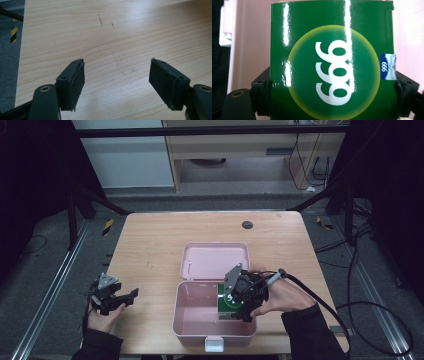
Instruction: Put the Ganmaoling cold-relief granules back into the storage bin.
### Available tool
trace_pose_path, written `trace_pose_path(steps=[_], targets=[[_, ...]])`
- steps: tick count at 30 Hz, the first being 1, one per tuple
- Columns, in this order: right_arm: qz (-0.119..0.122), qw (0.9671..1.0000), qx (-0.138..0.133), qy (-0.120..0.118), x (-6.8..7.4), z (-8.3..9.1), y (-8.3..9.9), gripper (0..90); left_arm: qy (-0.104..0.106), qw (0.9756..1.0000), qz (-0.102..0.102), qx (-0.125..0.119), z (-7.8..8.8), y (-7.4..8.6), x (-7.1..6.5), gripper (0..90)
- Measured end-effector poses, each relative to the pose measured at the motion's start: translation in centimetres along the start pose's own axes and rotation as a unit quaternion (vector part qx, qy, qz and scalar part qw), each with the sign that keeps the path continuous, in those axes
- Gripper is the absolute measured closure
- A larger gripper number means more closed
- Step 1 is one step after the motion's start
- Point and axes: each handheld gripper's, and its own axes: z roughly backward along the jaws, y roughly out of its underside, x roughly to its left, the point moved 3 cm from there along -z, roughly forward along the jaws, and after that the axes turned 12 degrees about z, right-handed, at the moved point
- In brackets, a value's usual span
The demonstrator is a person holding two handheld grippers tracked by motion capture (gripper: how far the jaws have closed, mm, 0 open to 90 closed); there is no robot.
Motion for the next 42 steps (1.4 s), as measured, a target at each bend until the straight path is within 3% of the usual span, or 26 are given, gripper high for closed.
trace_pose_path(steps=[10,12,15,21,30,42], targets=[[0.004,1.0000,-0.004,-0.006,0.1,-1.0,0.0,16.1,0.001,1.0000,0.003,-0.004,0.0,0.0,0.0,27.9],[-0.006,0.9998,-0.016,-0.006,0.1,-1.2,0.3,16.1,0.001,1.0000,-0.001,-0.001,0.0,0.0,0.0,27.9],[-0.007,1.0000,-0.002,-0.004,0.1,-1.6,0.8,16.1,0.000,1.0000,0.001,-0.001,0.0,0.0,0.0,27.9],[-0.012,0.9999,0.000,-0.011,0.1,-2.4,1.6,16.0,0.000,1.0000,-0.001,0.000,0.0,0.0,0.0,27.9],[-0.006,0.9996,0.019,-0.020,0.1,-3.1,1.7,15.4,0.000,1.0000,-0.002,-0.001,0.0,0.0,0.0,27.9],[-0.015,0.9988,0.034,-0.033,0.0,-3.9,1.8,12.3,0.000,1.0000,0.001,-0.002,0.0,0.0,0.0,28.0]])
